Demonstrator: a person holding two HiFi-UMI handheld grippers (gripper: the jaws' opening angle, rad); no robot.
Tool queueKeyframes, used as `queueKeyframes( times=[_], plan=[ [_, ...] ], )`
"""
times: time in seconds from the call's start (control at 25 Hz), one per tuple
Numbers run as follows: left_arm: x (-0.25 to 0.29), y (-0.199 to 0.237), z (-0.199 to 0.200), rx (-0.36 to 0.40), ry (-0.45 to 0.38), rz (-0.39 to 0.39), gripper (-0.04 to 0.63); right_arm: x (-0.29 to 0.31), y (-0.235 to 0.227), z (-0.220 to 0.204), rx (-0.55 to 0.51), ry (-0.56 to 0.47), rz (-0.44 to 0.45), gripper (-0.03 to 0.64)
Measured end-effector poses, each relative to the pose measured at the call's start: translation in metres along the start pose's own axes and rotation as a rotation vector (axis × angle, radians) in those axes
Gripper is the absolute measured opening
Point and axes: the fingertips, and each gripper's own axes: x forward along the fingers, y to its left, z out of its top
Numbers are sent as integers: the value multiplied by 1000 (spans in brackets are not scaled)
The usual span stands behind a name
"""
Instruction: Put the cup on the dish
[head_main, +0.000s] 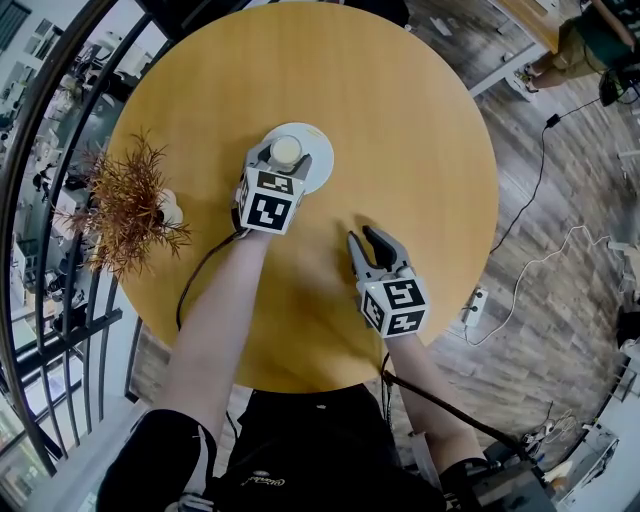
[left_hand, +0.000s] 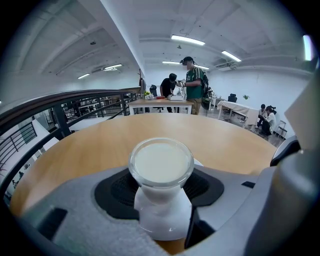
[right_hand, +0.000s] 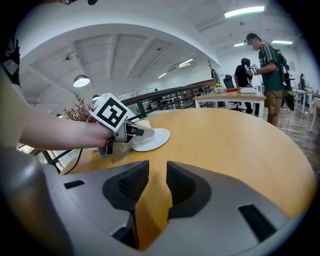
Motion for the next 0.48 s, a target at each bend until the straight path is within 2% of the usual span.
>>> queueKeyframes(
  times=[0.48],
  plan=[
    [-2, 1, 1, -5, -15, 15, 259, -2, 3, 0, 0, 0, -2, 107]
  ],
)
